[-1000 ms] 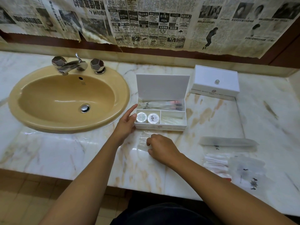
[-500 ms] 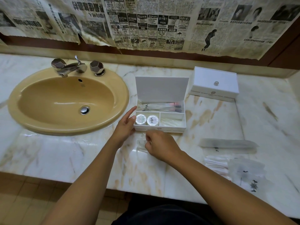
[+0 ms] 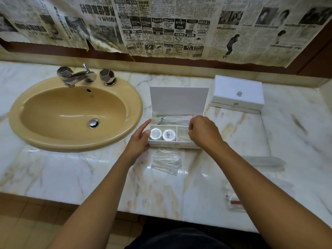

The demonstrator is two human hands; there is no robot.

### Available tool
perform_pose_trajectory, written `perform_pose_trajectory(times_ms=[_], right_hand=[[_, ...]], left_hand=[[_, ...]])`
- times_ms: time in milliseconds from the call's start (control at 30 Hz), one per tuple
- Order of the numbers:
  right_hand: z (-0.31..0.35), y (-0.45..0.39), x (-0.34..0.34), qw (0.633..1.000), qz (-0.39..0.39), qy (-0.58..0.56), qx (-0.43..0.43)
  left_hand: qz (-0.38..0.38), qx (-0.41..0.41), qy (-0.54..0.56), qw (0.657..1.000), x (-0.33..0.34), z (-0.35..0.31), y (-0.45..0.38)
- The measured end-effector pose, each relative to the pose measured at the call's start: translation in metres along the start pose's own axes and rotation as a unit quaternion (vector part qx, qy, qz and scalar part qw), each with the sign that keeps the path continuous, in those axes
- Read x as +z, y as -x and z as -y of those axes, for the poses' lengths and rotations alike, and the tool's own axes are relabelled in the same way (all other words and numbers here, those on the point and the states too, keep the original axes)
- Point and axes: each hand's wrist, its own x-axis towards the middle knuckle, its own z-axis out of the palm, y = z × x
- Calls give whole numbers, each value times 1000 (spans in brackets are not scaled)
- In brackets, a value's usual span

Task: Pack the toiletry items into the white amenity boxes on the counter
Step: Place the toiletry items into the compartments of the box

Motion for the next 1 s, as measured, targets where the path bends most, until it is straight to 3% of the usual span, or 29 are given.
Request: perform_pose_trajectory(times_ms=[200,467,633,700,867,1000], right_hand=[[3,2,6,993,106,39,18],[4,1,11,991,131,-18,20],[4,7,19,980,194,-50,3],[5,10,20,985,167,-52,-1],[16,21,18,991,-19,-109,-71],[32,36,26,980,-34,-137,-138]], left_hand=[[-1,0,-1,1000,0,-1,1],[0,2,0,1000,1,-3,2],[0,3,-1,1000,1,-2,2],[0,3,-5,1000,1,-1,1],[-4,5,-11,1000,0,1,-1],[-6,9,-11,1000,-1,4,-2]])
